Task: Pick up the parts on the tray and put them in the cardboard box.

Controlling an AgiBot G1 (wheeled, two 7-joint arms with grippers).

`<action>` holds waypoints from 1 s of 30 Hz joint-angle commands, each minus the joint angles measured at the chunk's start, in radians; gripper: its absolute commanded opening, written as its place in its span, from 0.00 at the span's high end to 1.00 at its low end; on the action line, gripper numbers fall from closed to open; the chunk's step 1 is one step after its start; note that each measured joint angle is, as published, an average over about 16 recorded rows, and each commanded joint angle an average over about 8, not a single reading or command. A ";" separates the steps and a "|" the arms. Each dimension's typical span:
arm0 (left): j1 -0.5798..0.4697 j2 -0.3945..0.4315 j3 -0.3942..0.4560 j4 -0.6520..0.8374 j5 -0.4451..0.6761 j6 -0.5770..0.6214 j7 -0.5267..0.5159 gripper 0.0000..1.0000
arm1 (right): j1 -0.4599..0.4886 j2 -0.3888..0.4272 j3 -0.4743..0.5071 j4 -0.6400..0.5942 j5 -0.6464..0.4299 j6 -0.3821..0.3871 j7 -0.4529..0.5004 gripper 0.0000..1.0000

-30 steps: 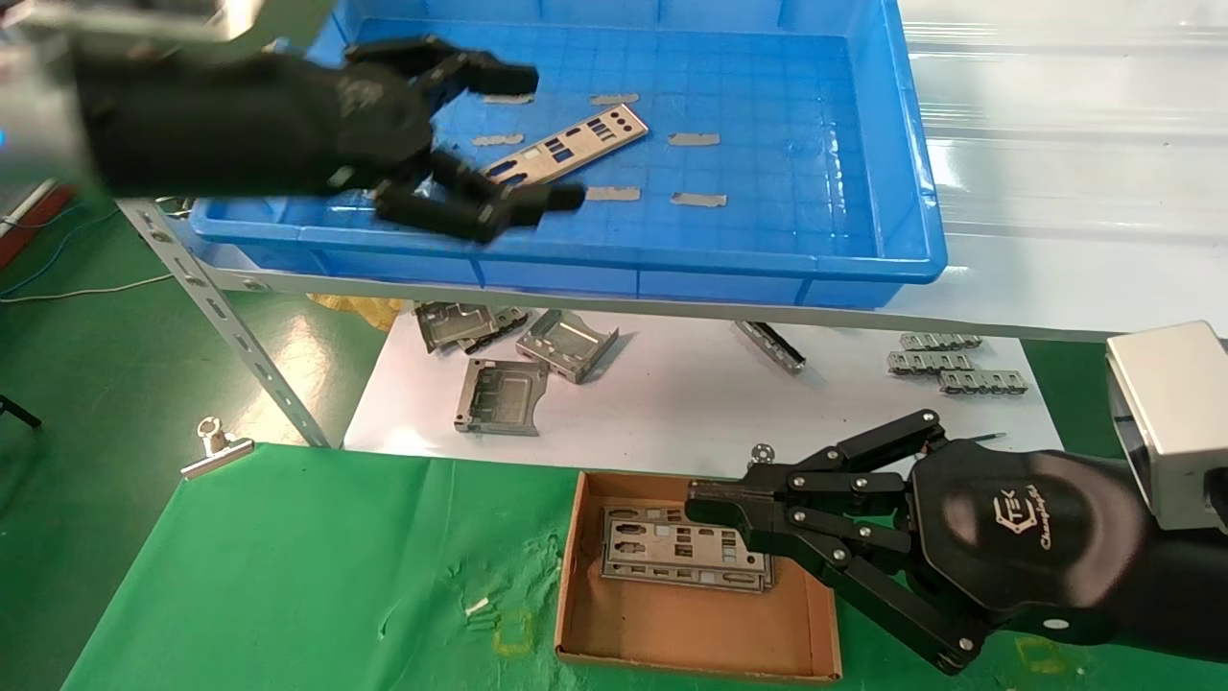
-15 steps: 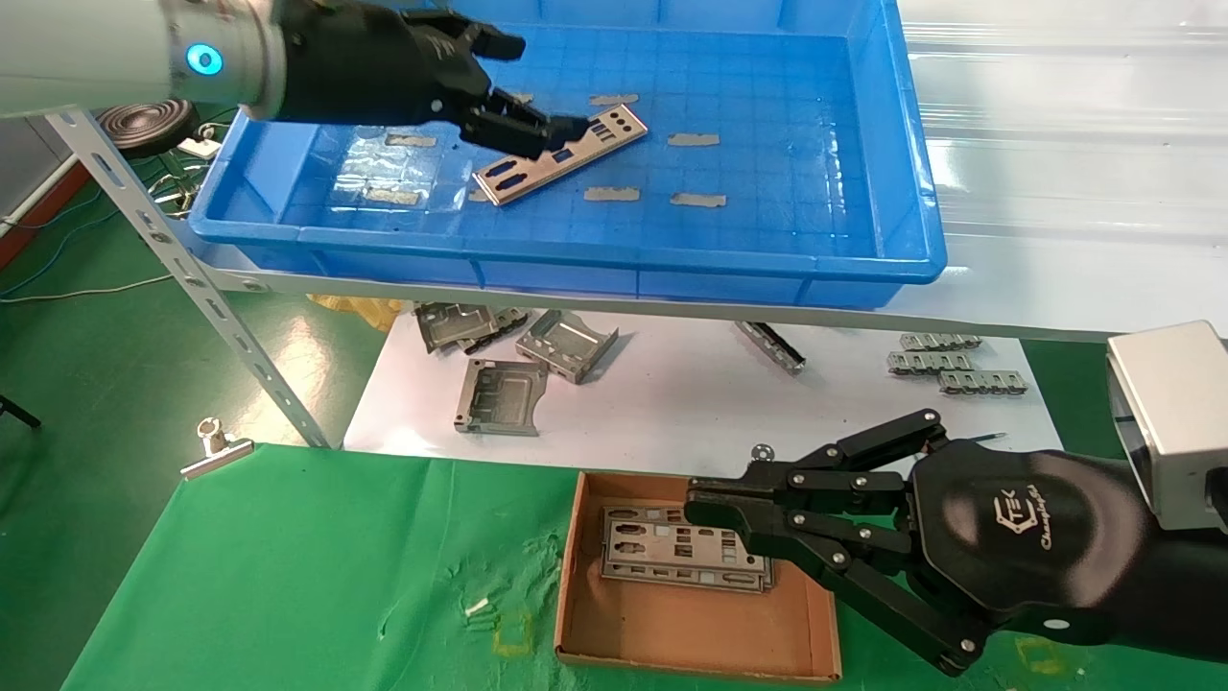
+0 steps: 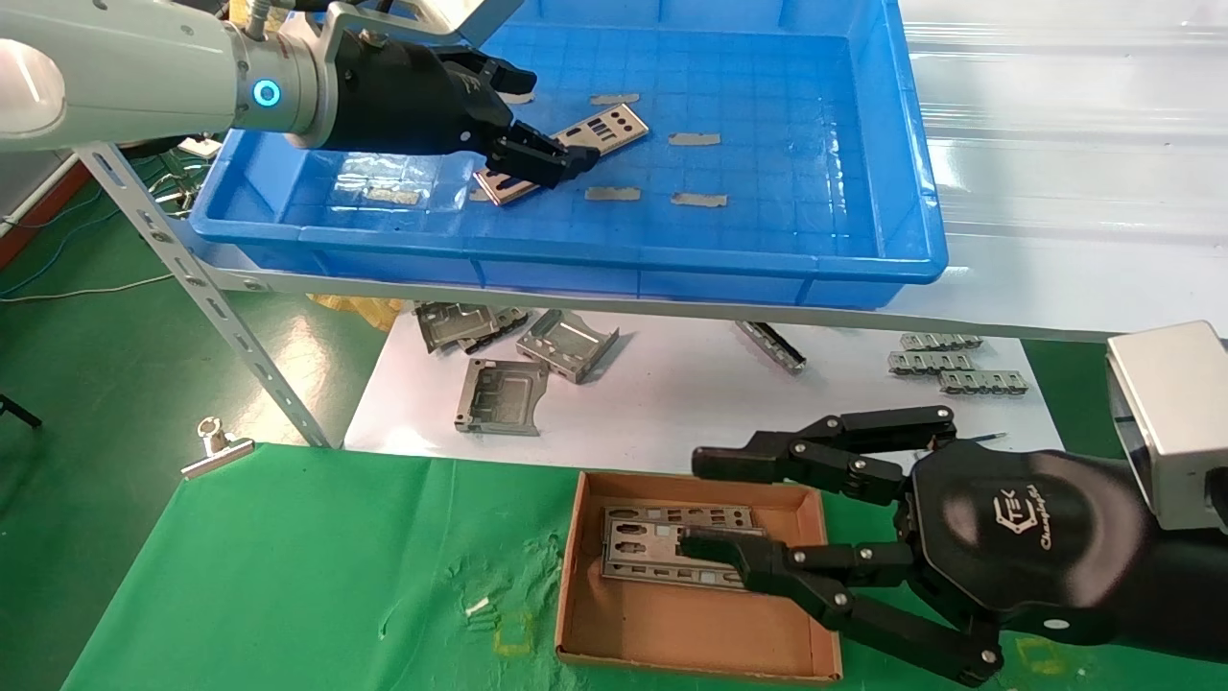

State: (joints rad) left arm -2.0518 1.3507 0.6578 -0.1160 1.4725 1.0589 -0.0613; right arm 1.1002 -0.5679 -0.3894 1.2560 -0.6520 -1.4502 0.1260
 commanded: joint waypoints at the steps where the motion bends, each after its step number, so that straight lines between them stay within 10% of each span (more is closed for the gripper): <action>1: 0.004 0.000 -0.001 0.003 -0.008 -0.003 -0.011 0.00 | 0.000 0.000 0.000 0.000 0.000 0.000 0.000 0.00; 13: 0.011 -0.002 0.005 0.017 -0.025 0.022 -0.031 0.02 | 0.000 0.000 0.000 0.000 0.000 0.000 0.000 0.00; 22: 0.027 -0.001 0.014 0.017 -0.030 0.023 -0.034 0.95 | 0.000 0.000 0.000 0.000 0.000 0.000 0.000 0.00; 30: 0.034 -0.001 0.020 0.010 -0.036 0.015 -0.035 1.00 | 0.000 0.000 0.000 0.000 0.000 0.000 0.000 0.00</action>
State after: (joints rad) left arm -2.0180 1.3497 0.6778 -0.1056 1.4357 1.0749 -0.0968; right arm 1.1003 -0.5679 -0.3896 1.2560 -0.6519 -1.4502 0.1260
